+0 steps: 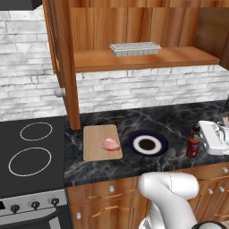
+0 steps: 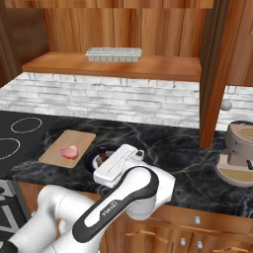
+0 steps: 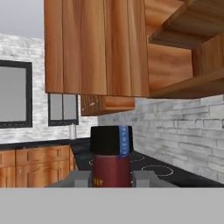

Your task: Pick the steak from the plate and place it on the cutting board. Then pick the condiment bottle from the cabinet and place it next to the cutting board.

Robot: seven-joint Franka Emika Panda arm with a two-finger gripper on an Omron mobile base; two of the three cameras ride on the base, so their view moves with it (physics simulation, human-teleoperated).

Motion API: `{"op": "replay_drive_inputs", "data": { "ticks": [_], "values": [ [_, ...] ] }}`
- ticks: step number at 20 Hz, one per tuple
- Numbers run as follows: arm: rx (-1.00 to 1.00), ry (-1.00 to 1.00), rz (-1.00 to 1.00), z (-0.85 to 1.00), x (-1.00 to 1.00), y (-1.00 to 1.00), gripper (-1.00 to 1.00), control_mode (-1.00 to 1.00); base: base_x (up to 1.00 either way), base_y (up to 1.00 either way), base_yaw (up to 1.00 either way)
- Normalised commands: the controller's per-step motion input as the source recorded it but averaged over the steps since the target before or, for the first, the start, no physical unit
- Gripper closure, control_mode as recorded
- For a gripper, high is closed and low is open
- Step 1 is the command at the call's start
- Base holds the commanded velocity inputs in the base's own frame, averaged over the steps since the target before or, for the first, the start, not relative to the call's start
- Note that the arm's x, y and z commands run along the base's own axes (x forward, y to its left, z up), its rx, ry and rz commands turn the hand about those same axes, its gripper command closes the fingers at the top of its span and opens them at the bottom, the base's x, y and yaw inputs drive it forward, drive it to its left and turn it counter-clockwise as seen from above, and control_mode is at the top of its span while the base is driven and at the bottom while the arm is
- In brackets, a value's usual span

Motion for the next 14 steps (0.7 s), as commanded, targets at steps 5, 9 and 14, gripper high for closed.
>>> {"op": "replay_drive_inputs", "data": {
  "ticks": [5,9,14],
  "values": [
    [0.00,0.00,0.00,-0.09,0.16,-0.12,1.00,-1.00,0.00,0.00,0.00],
    [0.00,0.00,0.00,-0.12,0.14,-0.10,1.00,-1.00,0.00,0.00,0.00],
    [0.00,-0.02,0.00,-0.16,0.16,-0.05,1.00,-1.00,0.00,0.00,0.00]
  ]
}}
